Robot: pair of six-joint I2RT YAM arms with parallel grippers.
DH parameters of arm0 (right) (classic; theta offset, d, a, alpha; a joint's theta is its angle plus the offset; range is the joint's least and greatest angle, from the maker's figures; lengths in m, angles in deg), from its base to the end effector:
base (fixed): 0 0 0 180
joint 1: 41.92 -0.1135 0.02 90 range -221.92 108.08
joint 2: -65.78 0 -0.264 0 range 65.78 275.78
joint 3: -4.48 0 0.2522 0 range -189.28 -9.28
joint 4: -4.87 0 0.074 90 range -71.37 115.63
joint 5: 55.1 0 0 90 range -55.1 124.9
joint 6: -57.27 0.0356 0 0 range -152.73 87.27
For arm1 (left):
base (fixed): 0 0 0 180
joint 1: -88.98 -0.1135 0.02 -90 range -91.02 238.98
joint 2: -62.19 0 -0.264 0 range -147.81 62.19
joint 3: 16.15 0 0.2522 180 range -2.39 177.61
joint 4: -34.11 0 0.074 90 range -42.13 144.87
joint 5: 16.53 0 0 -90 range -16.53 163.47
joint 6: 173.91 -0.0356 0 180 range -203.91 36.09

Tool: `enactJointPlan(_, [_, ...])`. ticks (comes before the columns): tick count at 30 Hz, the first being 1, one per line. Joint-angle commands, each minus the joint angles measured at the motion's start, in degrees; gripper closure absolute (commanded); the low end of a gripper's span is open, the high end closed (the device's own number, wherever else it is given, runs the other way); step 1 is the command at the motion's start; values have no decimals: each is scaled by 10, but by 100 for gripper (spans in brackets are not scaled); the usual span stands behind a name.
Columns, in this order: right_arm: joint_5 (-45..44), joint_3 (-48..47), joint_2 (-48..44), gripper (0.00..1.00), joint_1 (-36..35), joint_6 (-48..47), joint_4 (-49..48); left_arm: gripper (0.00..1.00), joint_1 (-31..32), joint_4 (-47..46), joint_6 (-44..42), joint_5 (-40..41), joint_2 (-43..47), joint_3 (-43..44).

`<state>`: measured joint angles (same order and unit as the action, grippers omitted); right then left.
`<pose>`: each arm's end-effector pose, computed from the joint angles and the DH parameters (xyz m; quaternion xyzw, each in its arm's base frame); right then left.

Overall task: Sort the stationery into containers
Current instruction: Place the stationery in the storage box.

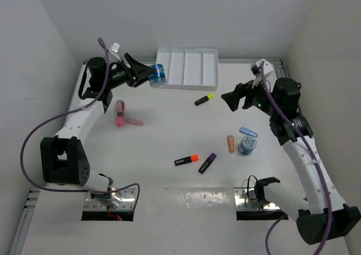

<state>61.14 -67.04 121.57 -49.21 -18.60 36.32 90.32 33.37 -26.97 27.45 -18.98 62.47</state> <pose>0.2126 0.0431 0.3715 -0.0905 0.7831 0.2871 0.5441 0.3294 -0.0333 0.3600 -0.0677 0.7116 -0.5571 0.4227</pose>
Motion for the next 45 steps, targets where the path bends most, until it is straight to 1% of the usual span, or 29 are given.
enactJointPlan(1, [-104,15,-12,21,-62,-183,-137,100,44,-14,222,-50,-22,3])
enactJointPlan(2, [-119,37,-16,22,-81,-217,-172,100,53,-30,239,-43,-17,-17])
enactJointPlan(3, [-136,48,-16,22,-117,-280,-202,100,59,1,243,-24,-10,-15])
enactJointPlan(4, [-147,59,-15,21,-138,-311,-222,100,64,16,239,-21,-8,-12])
enactJointPlan(5, [-165,85,-16,21,-158,-345,-259,100,71,9,243,-22,-6,-15])
enactJointPlan(6, [-172,99,-15,19,-196,-376,-284,100,73,7,250,-24,-3,-21])
enactJointPlan(7, [-178,115,-15,16,-213,-434,-309,100,74,12,258,-26,-2,-21])
enactJointPlan(8, [-183,149,-15,13,-233,-464,-364,100,72,23,259,-29,-2,-20])
enactJointPlan(9, [-184,166,-10,9,-266,-523,-391,100,71,24,264,-34,-3,-22])
enactJointPlan(10, [-185,201,-6,7,-283,-551,-420,100,68,26,273,-36,-6,-21])
enactJointPlan(11, [-189,218,-1,6,-312,-576,-485,100,68,32,279,-38,-7,-20])
enactJointPlan(12, [-190,233,7,5,-326,-622,-523,100,68,33,282,-42,-8,-21])
enactJointPlan(13, [-190,262,26,3,-338,-641,-556,100,67,34,283,-42,-8,-22])
enactJointPlan(14, [-191,273,37,2,-358,-659,-630,100,69,41,283,-41,-7,-22])
enactJointPlan(15, [-189,285,48,2,-367,-696,-666,100,72,63,284,-38,-6,-23])
enactJointPlan(16, [-189,301,75,2,-374,-710,-700,100,76,67,282,-38,-6,-25])
enactJointPlan(17, [-189,306,88,2,-389,-726,-760,100,79,72,280,-38,-4,-26])
enactJointPlan(20, [-175,310,123,2,-410,-764,-816,100,88,80,269,-36,-3,-29])
enactJointPlan(25, [-164,299,158,2,-432,-790,-834,100,108,78,260,-26,4,-46])
enactJointPlan(26, [-166,296,165,2,-433,-793,-851,100,114,78,257,-25,6,-48])
enactJointPlan(31, [-173,288,192,1,-440,-800,-848,100,123,85,251,-18,10,-50])
enactJointPlan(34, [-173,284,189,1,-443,-794,-826,100,125,84,246,-17,12,-40])
enactJointPlan(38, [-166,278,178,1,-444,-793,-760,100,129,90,240,-16,13,-38])
enactJointPlan(45, [-169,256,187,1,-443,-800,-699,100,141,86,244,-18,16,-47])
